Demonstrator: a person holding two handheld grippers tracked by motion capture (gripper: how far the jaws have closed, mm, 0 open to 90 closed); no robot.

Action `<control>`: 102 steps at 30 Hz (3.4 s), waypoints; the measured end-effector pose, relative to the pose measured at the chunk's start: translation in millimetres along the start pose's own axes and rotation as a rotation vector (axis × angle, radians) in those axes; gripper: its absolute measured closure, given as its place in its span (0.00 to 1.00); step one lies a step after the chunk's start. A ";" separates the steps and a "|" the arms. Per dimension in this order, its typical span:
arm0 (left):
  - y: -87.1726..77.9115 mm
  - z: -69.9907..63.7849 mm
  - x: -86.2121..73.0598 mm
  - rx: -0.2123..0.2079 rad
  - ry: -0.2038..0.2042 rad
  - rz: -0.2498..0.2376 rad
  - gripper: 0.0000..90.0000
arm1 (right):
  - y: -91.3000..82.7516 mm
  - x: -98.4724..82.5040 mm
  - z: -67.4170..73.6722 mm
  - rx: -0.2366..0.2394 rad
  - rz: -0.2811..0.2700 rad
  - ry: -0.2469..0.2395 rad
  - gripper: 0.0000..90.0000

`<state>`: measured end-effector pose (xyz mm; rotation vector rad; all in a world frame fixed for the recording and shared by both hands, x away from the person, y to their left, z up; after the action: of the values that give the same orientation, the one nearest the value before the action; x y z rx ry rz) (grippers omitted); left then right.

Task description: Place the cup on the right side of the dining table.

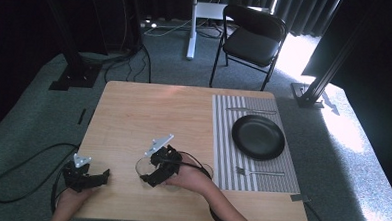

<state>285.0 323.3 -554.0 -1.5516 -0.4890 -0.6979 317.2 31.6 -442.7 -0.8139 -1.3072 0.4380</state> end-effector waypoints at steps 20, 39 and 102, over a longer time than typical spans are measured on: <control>0.0 0.0 0.0 0.000 0.000 -0.001 0.01 | 23.1 15.2 2.2 -0.047 0.188 -0.007 0.22; 0.2 -0.2 0.0 0.000 -0.002 -0.002 0.01 | 29.4 23.2 5.7 -0.085 0.238 -0.032 0.32; 0.1 -0.1 0.0 0.001 0.000 -0.001 0.01 | -106.9 -47.2 -153.7 -0.450 0.206 0.367 0.32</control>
<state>285.1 323.2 -554.1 -1.5510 -0.4898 -0.6983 437.0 -114.5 -402.8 -1.3461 -0.9897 0.1399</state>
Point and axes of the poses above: each handheld gripper's, and its own axes: y roughly forward along the jaws, x roughly out of its top, z roughly to its left, the point moved 1 cm from there along y, roughly forward along the jaws, and after that the axes turned 2 degrees about -y, right-handed, at the moved point
